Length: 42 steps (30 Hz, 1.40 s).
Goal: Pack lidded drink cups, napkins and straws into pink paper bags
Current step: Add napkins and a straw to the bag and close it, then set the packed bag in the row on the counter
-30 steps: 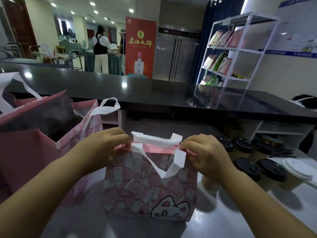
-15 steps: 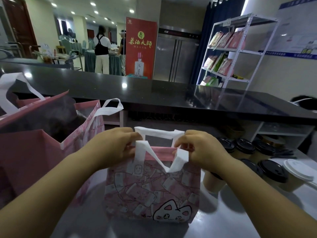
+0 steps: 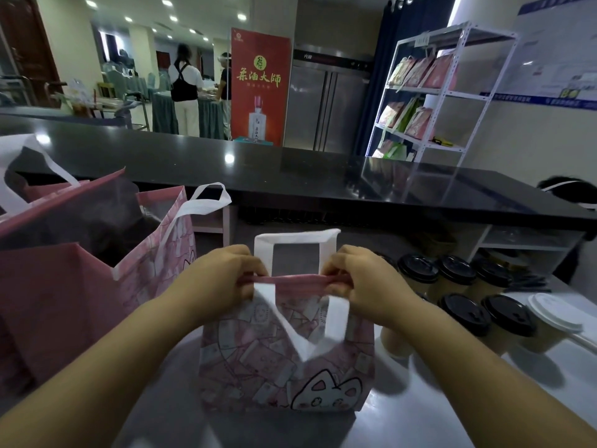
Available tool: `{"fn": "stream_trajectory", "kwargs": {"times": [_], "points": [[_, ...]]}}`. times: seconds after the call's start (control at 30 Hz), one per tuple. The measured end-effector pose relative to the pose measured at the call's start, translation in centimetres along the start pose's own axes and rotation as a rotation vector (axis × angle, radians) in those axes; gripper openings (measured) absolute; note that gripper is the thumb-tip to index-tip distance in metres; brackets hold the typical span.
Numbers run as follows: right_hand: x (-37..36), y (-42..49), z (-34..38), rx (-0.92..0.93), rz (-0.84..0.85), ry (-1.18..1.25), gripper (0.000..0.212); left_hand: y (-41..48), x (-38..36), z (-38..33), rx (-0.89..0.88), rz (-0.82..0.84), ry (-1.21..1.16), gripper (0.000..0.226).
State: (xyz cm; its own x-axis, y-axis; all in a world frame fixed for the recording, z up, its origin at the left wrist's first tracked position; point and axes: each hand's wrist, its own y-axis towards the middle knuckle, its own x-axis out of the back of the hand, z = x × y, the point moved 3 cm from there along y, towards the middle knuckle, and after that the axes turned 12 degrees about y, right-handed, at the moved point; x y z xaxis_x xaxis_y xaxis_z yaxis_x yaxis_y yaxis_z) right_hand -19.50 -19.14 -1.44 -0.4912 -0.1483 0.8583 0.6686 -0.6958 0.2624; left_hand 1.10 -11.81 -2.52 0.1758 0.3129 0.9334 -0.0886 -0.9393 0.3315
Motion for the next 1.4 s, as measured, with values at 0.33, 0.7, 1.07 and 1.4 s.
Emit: {"fn": "stream_trajectory", "kwargs": {"times": [0.33,0.7,1.07,1.4], "points": [[1.7,-1.2,-1.9,-0.06,-0.044,0.102,0.016,-0.7,0.9,1.6,-0.004,0.05,0.035,0.016],[2.3,-1.4,-2.7,-0.16,-0.106,0.043,0.008,-0.5,2.3,1.7,-0.035,0.005,0.05,0.018],[9.9,1.6,-1.1,0.017,-0.389,0.15,0.015,3.1,10.7,1.5,-0.061,-0.276,-0.085,0.035],[18.0,9.5,0.3,0.191,-0.552,0.111,0.013,11.4,16.2,3.8,-0.063,-0.486,-0.004,0.04]]}}
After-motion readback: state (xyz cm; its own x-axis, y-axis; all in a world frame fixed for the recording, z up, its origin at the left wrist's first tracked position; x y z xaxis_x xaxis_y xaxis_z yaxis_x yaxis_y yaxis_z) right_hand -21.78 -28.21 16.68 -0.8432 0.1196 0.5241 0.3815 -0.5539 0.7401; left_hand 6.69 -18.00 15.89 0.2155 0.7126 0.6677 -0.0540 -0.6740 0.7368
